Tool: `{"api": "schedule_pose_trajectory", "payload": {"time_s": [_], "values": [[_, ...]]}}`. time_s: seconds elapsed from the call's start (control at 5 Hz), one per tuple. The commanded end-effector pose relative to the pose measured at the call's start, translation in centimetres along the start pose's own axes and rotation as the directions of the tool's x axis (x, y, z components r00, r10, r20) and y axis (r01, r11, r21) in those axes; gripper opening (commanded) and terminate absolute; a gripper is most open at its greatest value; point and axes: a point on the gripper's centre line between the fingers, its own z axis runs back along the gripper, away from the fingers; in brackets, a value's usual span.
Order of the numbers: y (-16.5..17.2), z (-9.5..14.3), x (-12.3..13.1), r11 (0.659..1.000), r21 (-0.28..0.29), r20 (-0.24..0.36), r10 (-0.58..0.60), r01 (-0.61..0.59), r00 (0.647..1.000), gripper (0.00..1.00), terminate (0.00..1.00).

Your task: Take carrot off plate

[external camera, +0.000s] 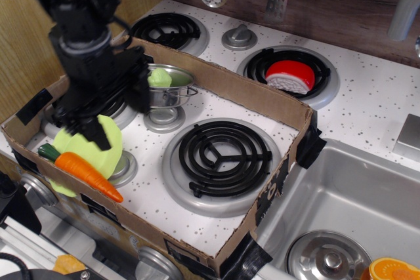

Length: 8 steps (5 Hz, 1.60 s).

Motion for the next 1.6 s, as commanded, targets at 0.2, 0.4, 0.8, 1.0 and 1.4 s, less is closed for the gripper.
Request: {"api": "schedule_pose_trajectory", "payload": {"time_s": [0.2,0.4,0.8,1.0,1.4], "values": [[1.5,-1.4,2.1,0.997,0.041,0.021,-0.068,0.068,0.997,1.0,0.0],[2.1,-2.1,2.7,0.996,0.026,0.047,-0.088,0.087,0.995,1.0,0.0],[2.4,-3.4,3.9,0.993,0.043,0.021,-0.114,0.113,0.993,1.0,0.0],[2.0,-4.1,4.2,0.992,0.015,0.034,-0.124,0.124,0.992,1.0,0.0],[3.1,-5.4,3.6,0.994,-0.071,0.077,-0.074,0.08,0.994,1.0,0.0]]}}
